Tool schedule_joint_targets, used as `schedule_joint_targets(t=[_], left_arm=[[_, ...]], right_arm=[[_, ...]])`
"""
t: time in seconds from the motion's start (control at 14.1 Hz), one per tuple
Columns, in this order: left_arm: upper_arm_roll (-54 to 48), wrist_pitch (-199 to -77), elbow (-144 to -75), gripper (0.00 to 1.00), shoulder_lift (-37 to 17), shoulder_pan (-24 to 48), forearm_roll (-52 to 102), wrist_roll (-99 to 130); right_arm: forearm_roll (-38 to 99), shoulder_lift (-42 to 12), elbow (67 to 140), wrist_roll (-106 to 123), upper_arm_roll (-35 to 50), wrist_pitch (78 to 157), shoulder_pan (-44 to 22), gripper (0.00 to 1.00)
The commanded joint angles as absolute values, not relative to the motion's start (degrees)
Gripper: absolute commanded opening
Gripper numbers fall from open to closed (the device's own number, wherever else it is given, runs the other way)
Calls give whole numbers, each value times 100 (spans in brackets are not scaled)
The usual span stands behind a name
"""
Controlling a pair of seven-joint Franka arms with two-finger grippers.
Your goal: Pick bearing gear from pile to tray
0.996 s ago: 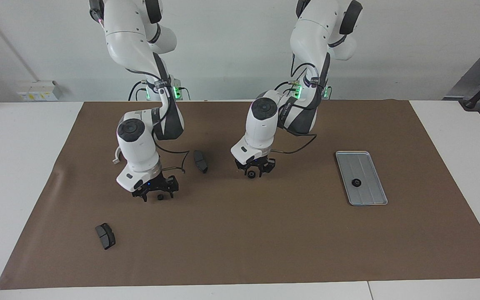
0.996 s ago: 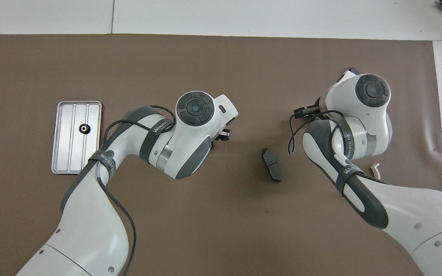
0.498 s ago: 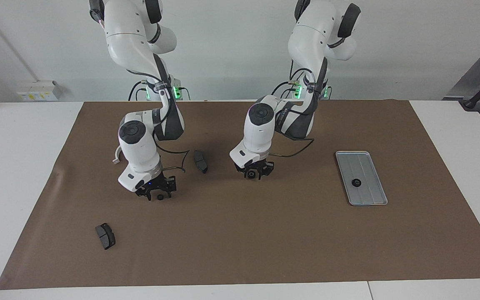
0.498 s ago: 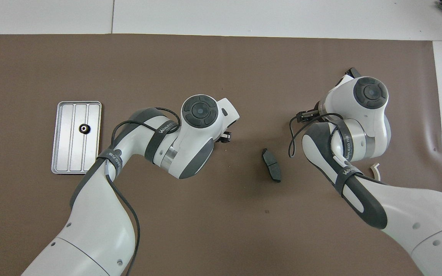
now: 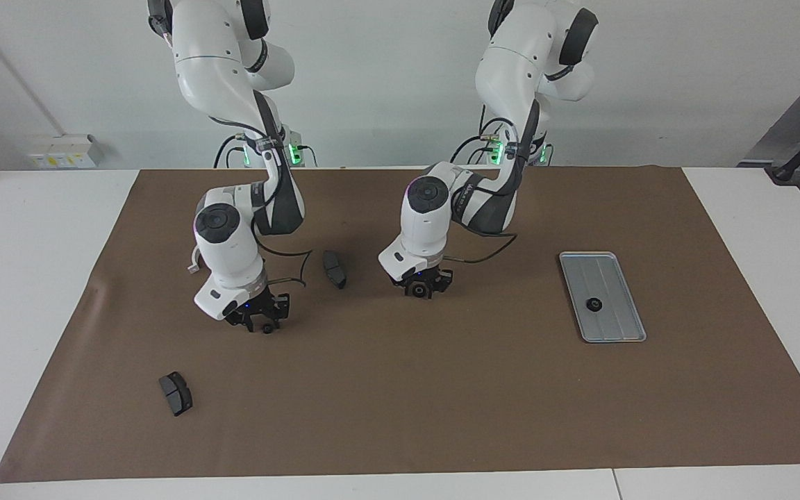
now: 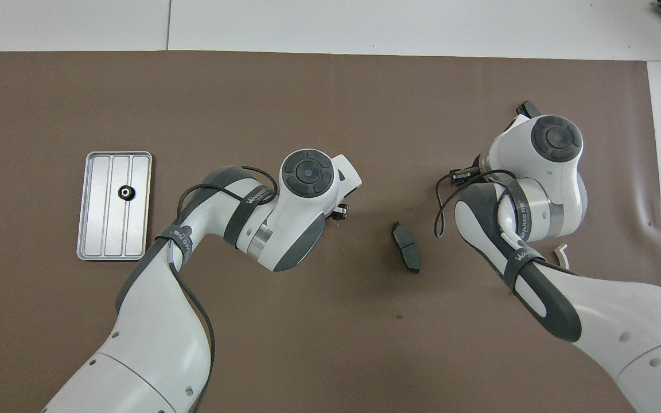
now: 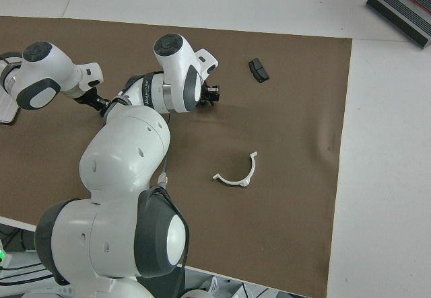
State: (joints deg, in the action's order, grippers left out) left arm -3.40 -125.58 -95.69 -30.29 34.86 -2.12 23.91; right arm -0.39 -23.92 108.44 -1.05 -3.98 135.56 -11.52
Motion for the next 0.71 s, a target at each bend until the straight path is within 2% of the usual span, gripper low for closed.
schedule_joint_targets(t=[0.0,0.14,0.28,0.36,0.43,0.5,0.64], left_arm=[[-237,-12568,-9668,56,-2988,3595,-413,2523],[-237,-12542,-9677,56,-2988,3621,-413,2531],[-237,-12516,-9668,56,-2979,3639,-404,2531],[-237,-12490,-9668,56,-2979,3639,-413,2531],[-237,-12489,-9668,55,-2979,3639,-413,2531],[-237,-12481,-9668,52,-2979,3639,-413,2523],[-237,-12480,-9668,46,-2979,3639,-413,2522]], right_arm=[[88,-2259,10969,114,-343,13509,-1063,49],[88,-2259,10969,114,-334,13509,-1063,46],[88,-2259,10969,114,-343,13509,-1063,35],[88,-2259,10969,106,-343,13509,-1063,24],[88,-2250,10969,79,-343,13509,-1072,5],[88,-2250,10960,53,-334,13509,-1072,0],[88,-2241,10942,35,-334,13500,-1081,0]])
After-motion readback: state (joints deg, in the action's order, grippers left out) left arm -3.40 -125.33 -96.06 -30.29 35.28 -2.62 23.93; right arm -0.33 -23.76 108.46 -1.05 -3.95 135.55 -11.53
